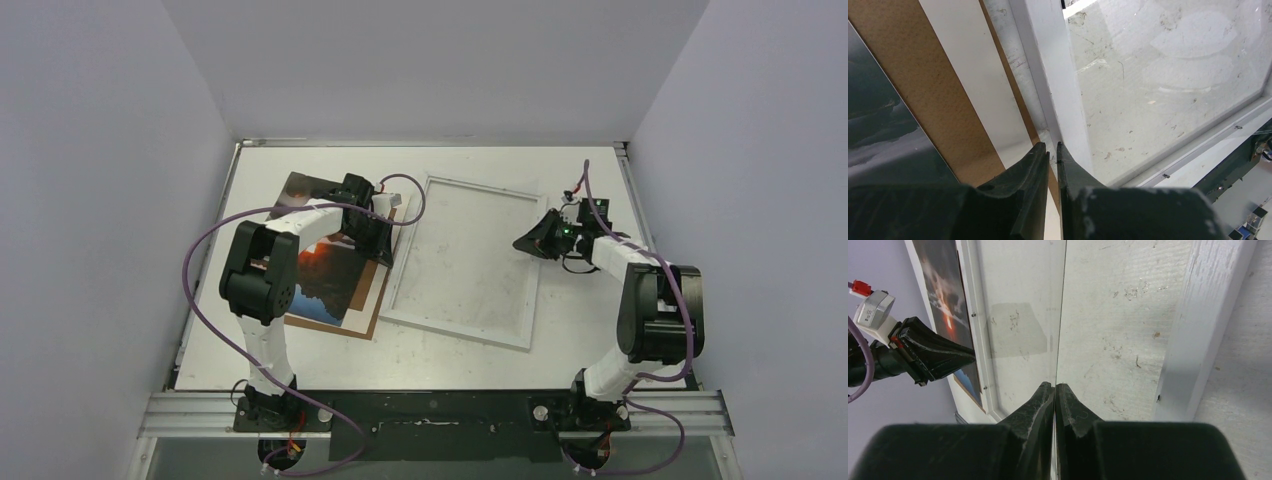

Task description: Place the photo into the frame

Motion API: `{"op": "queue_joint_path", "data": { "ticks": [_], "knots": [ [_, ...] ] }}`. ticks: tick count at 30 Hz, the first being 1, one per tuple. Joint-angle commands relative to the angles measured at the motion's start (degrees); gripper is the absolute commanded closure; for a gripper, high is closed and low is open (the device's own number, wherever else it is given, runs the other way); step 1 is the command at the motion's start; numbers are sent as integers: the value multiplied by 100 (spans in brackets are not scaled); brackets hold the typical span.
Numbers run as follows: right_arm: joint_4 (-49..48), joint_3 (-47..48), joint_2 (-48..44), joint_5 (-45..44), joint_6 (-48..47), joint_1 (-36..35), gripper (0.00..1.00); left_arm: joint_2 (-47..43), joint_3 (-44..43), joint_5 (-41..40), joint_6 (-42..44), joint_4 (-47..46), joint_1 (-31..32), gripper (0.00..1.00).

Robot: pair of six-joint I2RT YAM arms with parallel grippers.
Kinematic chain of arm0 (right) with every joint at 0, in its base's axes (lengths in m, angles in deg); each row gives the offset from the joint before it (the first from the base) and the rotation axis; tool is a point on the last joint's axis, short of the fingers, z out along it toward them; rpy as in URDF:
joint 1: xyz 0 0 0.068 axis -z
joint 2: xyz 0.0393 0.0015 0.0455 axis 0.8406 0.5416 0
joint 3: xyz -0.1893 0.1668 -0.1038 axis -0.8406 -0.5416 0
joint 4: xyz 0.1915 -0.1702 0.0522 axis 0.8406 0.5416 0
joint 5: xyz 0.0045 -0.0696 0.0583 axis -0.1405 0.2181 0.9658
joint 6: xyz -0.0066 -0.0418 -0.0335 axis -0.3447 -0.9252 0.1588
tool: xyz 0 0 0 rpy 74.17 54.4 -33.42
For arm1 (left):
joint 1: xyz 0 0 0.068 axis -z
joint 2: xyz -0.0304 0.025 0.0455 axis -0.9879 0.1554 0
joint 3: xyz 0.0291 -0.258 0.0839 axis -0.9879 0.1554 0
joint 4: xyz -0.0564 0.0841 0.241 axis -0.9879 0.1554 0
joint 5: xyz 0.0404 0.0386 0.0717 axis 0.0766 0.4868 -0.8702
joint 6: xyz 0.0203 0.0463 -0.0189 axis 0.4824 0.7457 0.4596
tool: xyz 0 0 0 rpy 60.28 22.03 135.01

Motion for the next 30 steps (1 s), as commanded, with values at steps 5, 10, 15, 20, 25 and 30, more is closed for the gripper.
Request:
{"op": "queue_joint_path", "data": {
  "ticks": [5,10,15,20,25,30],
  "knots": [
    [370,405,-84,-588,-304,-224,94,-17,-122,117,25,-95,31,89],
    [921,619,-114,-1135,-558,-373,81,-43,-104,121,25,-99,25,89],
    [1342,798,-191,-1639,-679,-515,45,-66,-82,142,34,-98,25,89],
    [1722,1052,-219,-2101,-767,-667,21,-63,-72,165,29,-113,25,89],
    [1989,1311,-168,-2460,-828,-830,4,-65,-62,169,25,-122,26,89],
    [2204,1487,-121,-2757,-876,-950,0,-70,-51,178,21,-128,25,89]
  ]
}}
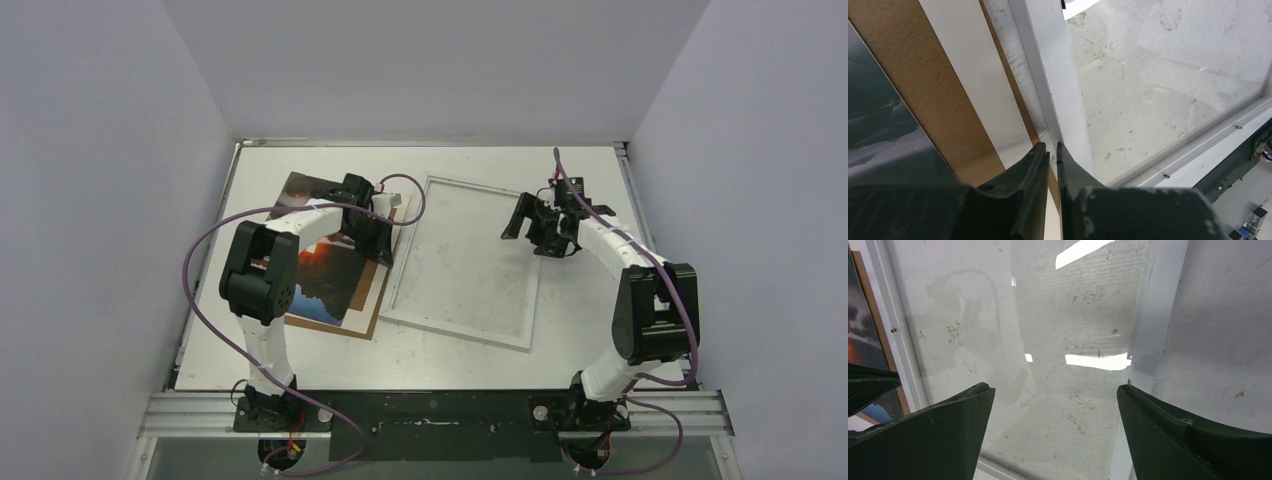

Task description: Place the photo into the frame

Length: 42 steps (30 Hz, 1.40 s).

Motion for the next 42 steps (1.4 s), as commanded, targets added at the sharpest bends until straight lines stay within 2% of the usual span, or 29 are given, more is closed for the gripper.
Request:
{"op": "queue_joint_path", "data": {
  "ticks": [1,10,23,42],
  "knots": [
    [248,304,-123,-489,-108,-108,0,-68,-52,174,18,-128,25,89],
    [273,421,-409,-790,-84,-173,1,-39,-93,181,17,-104,25,89],
    [345,714,23,-1581,5,-875,3,-53,-136,200,8,-67,13,89],
    [-50,447,551,-1740,32,-839,1,-95,-97,212,-1,-58,-36,89]
  ]
}}
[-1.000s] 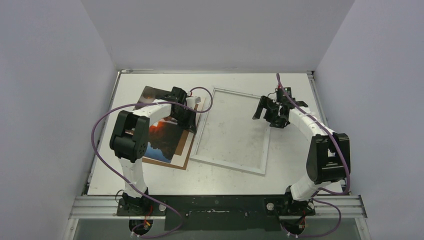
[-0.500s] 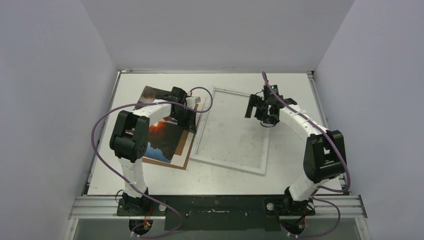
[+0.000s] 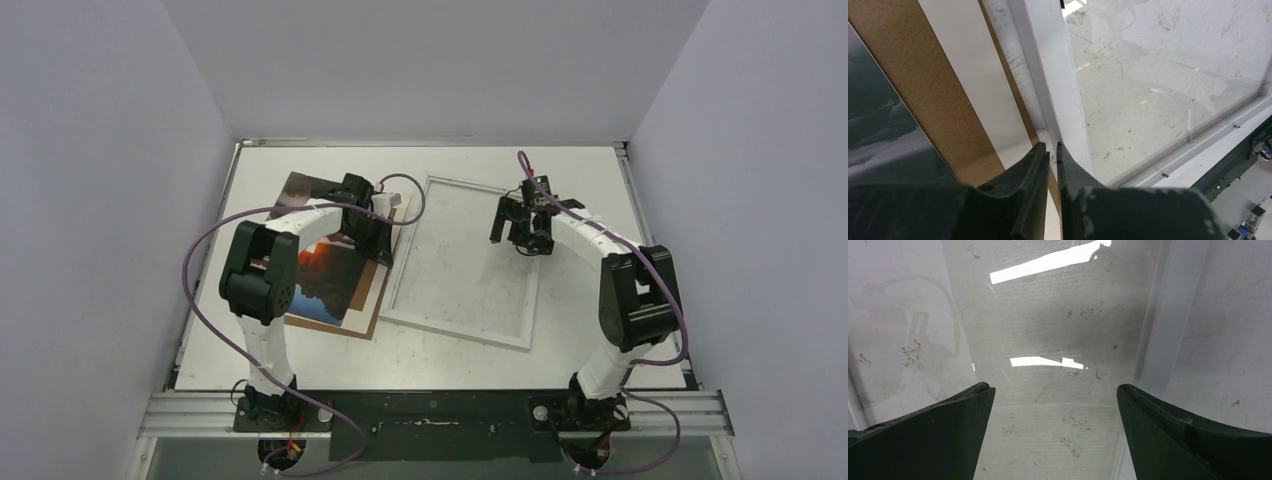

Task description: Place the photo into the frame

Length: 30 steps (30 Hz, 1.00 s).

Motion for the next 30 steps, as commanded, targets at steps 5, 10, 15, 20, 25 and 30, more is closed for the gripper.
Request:
{"op": "queue_joint_path", "data": {
  "ticks": [5,10,15,20,25,30],
  "knots": [
    [-285,-77,-4,-141,44,61,1,-103,-85,173,1,-60,-33,89],
    [-329,-91,25,-95,18,145,0,-105,-92,178,-6,-56,-42,89],
    [-382,-130,95,-44,-12,211,0,-110,-117,178,-8,-51,-41,89],
    [-434,-191,119,17,-18,244,0,-116,-128,183,-16,-46,-45,89],
    [-462,-216,162,65,-33,246,0,-123,-136,187,-16,-34,-45,89],
    [-442,-260,-39,80,29,231,0,-118,-128,185,-14,-34,-54,90]
  ]
}}
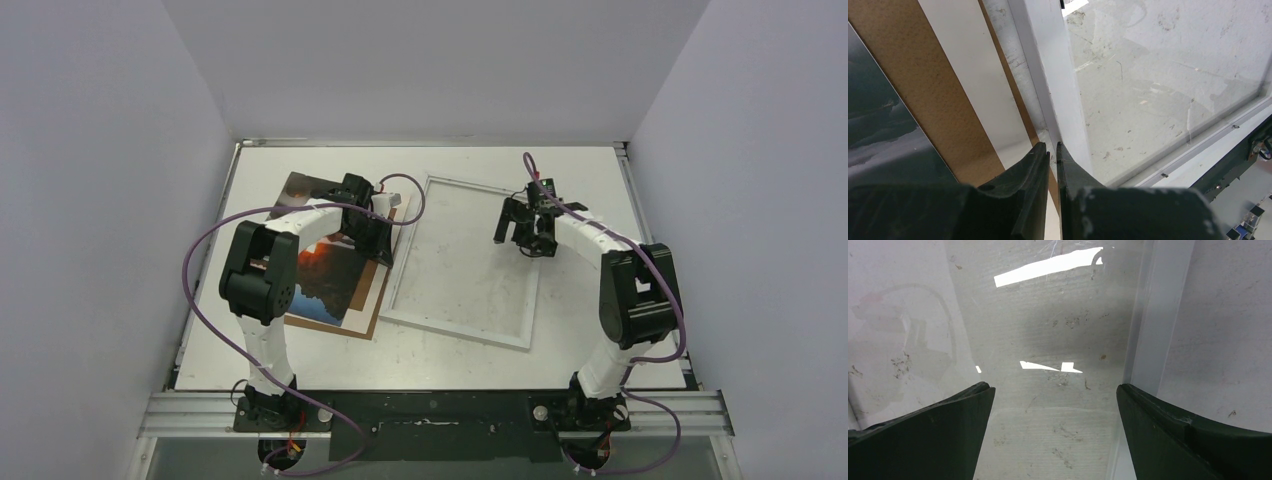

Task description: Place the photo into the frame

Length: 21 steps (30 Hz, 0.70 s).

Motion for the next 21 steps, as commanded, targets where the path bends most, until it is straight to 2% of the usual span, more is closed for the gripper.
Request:
{"op": "queue_joint_path", "data": {
  "ticks": [1,9,21],
  "knots": [
    [-113,-58,-210,-5,45,10,0,-114,-134,174,-6,-36,-41,90],
    [55,-173,-673,-111,126,-132,0,-101,-154,180,-25,-45,-41,90],
    [39,-1022,-1057,-220,283,-453,0,-109,-137,199,-14,-45,-41,90]
  ]
}}
